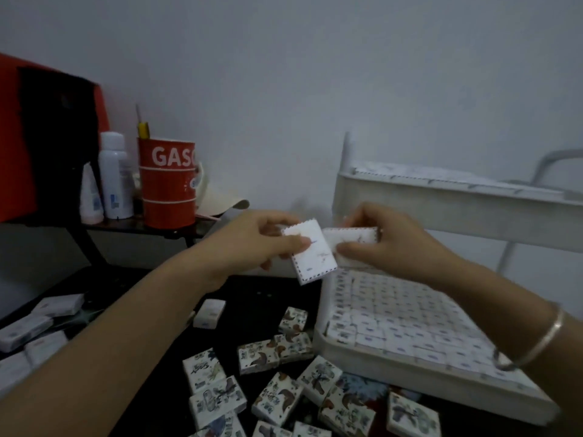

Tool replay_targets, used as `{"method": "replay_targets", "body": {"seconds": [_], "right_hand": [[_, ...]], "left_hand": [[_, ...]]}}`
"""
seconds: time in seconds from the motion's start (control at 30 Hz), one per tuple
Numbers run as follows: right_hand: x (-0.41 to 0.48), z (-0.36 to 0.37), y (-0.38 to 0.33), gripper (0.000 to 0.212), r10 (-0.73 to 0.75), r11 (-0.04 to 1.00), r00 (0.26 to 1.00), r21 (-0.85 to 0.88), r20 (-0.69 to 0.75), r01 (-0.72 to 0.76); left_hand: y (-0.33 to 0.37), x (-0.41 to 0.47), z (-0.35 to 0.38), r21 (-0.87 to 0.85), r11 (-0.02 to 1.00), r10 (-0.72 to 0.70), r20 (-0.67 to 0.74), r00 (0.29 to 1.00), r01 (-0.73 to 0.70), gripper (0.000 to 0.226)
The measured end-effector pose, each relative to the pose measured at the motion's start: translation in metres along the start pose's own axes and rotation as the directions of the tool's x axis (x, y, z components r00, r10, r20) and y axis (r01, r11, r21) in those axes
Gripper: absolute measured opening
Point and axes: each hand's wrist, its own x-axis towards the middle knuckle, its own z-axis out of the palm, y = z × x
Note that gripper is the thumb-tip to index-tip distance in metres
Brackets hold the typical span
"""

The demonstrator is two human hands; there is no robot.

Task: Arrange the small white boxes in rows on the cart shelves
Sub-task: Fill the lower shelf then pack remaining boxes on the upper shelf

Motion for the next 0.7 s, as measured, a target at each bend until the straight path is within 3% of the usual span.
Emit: {"method": "replay_targets", "body": {"seconds": [0.13, 0.3, 0.4, 0.5, 0.7], "right_hand": [[-0.014, -0.07, 0.01, 0.025, 0.084, 0.987, 0.994, 0.142, -0.072, -0.073], [-0.027, -0.138, 0.033, 0.029, 0.169, 0.958, 0.966, 0.264, -0.193, -0.115], [-0.025, -0.169, 0.047, 0.034, 0.155, 0.969, 0.944, 0.233, -0.29, -0.087], [-0.013, -0.194, 0.064, 0.025, 0.152, 0.98, 0.925, 0.177, -0.347, -0.095], [0.033, -0.23, 0.101, 0.018, 0.277, 0.961, 0.904, 0.086, -0.326, -0.264]], "left_hand": [[0.06, 0.021, 0.027, -0.002, 0.986, 0.168, 0.045, 0.985, -0.168, 0.02], [0.116, 0.061, 0.052, -0.003, 0.962, 0.272, 0.099, 0.957, -0.273, 0.023], [0.142, 0.088, 0.064, 0.025, 0.953, 0.298, 0.092, 0.95, -0.301, 0.024], [0.16, 0.121, 0.075, 0.067, 0.953, 0.292, 0.057, 0.955, -0.296, 0.025], [0.174, 0.191, 0.09, 0.187, 0.949, 0.252, 0.042, 0.967, -0.256, 0.022]]}}
